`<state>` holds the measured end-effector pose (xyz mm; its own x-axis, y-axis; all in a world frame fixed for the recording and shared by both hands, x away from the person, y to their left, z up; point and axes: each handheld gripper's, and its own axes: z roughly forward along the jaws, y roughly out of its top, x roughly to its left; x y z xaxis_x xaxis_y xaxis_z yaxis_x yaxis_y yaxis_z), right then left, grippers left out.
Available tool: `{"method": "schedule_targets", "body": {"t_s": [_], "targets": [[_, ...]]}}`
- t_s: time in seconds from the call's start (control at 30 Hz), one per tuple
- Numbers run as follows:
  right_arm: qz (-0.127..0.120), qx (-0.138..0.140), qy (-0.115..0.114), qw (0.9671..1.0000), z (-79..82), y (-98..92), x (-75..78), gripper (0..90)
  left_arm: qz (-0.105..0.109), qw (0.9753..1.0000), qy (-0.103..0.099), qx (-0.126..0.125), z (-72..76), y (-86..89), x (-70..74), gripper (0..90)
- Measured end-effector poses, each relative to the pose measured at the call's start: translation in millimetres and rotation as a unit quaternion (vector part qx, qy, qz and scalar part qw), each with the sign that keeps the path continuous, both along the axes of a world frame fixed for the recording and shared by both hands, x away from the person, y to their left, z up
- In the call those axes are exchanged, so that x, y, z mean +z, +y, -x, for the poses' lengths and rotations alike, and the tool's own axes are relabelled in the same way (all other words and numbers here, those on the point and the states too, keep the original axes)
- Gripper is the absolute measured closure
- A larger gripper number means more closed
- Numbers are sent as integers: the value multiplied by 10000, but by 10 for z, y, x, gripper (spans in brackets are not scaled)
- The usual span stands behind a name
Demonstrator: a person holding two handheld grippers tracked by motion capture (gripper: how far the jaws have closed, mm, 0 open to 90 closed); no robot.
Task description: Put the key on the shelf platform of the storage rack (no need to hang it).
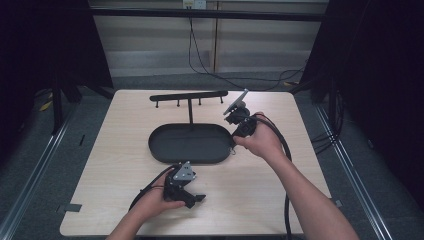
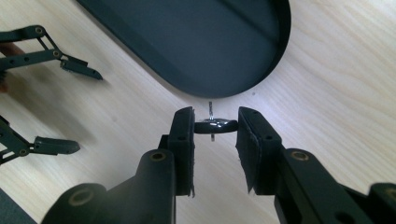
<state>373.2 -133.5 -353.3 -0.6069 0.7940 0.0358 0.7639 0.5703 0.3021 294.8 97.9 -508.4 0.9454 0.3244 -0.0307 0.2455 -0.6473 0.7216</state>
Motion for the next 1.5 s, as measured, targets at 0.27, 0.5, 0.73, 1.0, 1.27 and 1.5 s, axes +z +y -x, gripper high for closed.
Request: {"method": "schedule_targets", "body": {"t_s": [0.27, 0.5, 0.73, 1.0, 1.27, 1.5], "targets": [[12, -2, -45, 10000, -39, 54, 13, 686, -2, 10000, -4, -3, 0, 0, 0, 135], [0, -10, -108, 9999, -82, 99, -7, 686, -1, 10000, 4, -10, -1, 1, 1, 135], [-18, 15, -172, 9998, -131, 131, -20, 686, -2, 10000, 4, -10, -1, 1, 1, 135], [-78, 2, -193, 9998, -192, 196, -70, 686, -3, 10000, 2, -10, -1, 1, 1, 135], [-80, 38, -190, 9998, -248, 248, -122, 686, 0, 10000, 3, -10, -1, 1, 1, 135], [-152, -7, -214, 9997, -308, 281, -181, 685, 1, 10000, 4, -10, -1, 1, 1, 135]]}}
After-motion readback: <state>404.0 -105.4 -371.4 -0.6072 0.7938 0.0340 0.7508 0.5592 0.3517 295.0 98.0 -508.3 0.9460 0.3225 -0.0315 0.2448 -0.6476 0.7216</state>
